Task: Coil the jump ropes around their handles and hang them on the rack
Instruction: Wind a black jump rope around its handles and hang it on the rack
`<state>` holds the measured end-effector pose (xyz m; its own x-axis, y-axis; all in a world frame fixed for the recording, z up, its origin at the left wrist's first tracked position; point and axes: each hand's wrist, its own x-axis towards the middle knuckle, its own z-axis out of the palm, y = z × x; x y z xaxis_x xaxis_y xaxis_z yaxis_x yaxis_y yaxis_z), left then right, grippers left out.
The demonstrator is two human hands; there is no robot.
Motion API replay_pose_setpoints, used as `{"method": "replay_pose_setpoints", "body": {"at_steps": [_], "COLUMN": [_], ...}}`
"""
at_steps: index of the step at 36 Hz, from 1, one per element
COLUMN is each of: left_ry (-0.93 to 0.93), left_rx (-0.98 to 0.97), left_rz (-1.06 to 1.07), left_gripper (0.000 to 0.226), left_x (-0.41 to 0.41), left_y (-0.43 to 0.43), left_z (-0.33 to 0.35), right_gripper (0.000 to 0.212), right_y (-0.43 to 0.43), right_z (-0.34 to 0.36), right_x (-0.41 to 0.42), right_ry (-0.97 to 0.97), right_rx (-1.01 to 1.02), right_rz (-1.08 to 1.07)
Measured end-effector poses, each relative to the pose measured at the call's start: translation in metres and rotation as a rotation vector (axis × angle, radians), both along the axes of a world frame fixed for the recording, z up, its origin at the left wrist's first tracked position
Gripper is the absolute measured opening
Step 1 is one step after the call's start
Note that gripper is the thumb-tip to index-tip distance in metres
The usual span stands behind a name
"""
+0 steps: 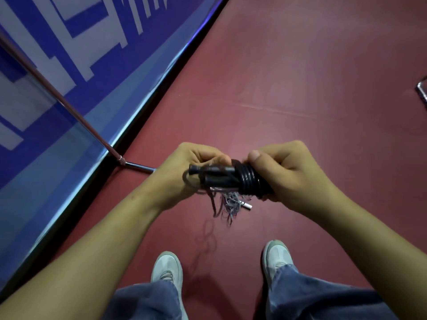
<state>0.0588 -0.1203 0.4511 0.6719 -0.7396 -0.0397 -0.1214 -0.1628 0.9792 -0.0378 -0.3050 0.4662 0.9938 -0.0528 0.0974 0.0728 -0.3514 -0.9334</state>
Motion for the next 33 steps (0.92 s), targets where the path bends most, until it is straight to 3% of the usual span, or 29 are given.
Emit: {"method": "replay_pose_setpoints", "body": {"at_steps": [5,11,18,25,29,33], "left_ry": [0.092,0.089,0.202,0.419,0.300,-0.324], "left_rx": [0.085,0.249,0.131,0.112,0.295,0.619], "left_rz": [0.072,0.017,0.152,0.099,0.089,0.024], "left_gripper": [0.035,0.031,0.023,0.021,0.026,0.035], "left_x": [-0.020,-0.037,-0.033,-0.040,-0.040,-0.038], "left_y": [-0.024,-0.036,-0.035,-0.039,-0.037,-0.034], "left_z": [-0.006,-0.012,-0.020,-0.016,-0.014,-0.008], "right_gripper": [0.056,0.056,0.052,0.041,0.049,0.041], "right_y": [-0.004,-0.011,-0.008,-0.015,-0.022,-0.022], "right_z": [0.000,-0.014,-0.021,-0.028,-0.035,-0.033], "right_x": [0.009,0.015,0.017,0.017,0.016,0.014], "right_ry": [-0.039,-0.082,-0.158,-0.183,-0.093,0.099], "right_rx": [0.206,-0.252,-0.357,-0.455,-0.616,-0.793], "right_rz": [-0.330,-0.445,-0.461,-0.471,-0.486,-0.415]}}
